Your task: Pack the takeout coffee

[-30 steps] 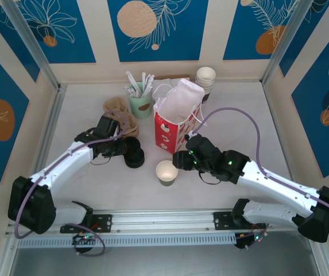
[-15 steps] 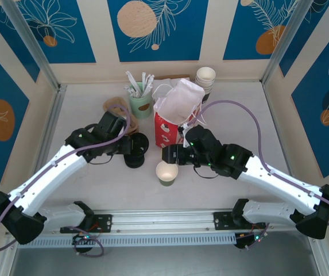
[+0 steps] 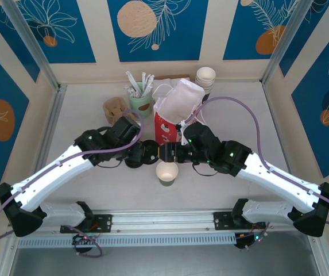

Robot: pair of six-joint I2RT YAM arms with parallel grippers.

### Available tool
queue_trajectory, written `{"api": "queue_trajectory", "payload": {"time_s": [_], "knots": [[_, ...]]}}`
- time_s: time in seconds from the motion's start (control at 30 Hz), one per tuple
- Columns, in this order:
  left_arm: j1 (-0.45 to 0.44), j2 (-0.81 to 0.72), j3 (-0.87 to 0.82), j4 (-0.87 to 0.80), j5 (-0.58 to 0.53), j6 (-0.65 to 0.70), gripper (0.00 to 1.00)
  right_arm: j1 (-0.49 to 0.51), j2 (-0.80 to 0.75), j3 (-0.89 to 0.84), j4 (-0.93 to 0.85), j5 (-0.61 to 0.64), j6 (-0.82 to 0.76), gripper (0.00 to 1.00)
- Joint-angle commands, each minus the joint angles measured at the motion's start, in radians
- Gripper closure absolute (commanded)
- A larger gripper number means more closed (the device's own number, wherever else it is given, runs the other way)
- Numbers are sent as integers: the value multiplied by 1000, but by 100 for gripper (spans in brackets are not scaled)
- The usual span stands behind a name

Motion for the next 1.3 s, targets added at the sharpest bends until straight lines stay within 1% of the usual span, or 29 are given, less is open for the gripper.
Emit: {"api": "queue_trajectory", "payload": {"time_s": [0.0,0.2,0.27,0.43,0.47,0.57,0.63,0.7,0.73,0.77,0.83,0.87,0.93,1.0,1.1,1.2,1.27], "knots": [[-37,19,67,1,10,-25,84,0,1,15,-28,28,-18,34],[-77,65,112,4,8,-22,84,-5,-3,7,-37,29,-19,36],[-86,80,121,4,6,-20,84,-8,-11,-2,-43,38,-12,39],[-123,103,149,23,-1,10,84,-24,-48,-47,-21,20,-21,57],[-137,109,161,23,-7,21,84,-27,-58,-55,-22,20,-23,62],[-164,127,189,15,-28,36,84,-43,-86,-65,-47,26,-27,73],[-170,135,198,17,-24,41,84,-56,-113,-76,-60,26,-27,79],[-175,138,199,30,-15,46,83,-77,-138,-79,-80,26,-37,88],[-176,138,197,40,-7,49,82,-90,-151,-78,-100,28,-38,92],[-177,136,197,50,0,55,79,-103,-161,-76,-113,24,-38,94],[-178,119,186,87,26,74,66,-142,-182,-79,-137,-15,-44,95],[-178,107,179,106,35,86,62,-161,-186,-77,-156,-43,-47,96],[-179,67,154,164,40,121,54,-204,-189,-67,-213,-85,-41,98],[-178,26,127,225,38,179,50,-250,-192,-63,-253,-137,-30,98],[-179,-38,67,343,59,306,47,-322,-190,-54,-309,-261,-25,98],[-181,-97,-15,471,96,462,45,-369,-180,-38,-374,-356,-25,100],[-196,-131,-86,561,51,565,45,-388,-176,-24,-414,-392,-20,100]]}}
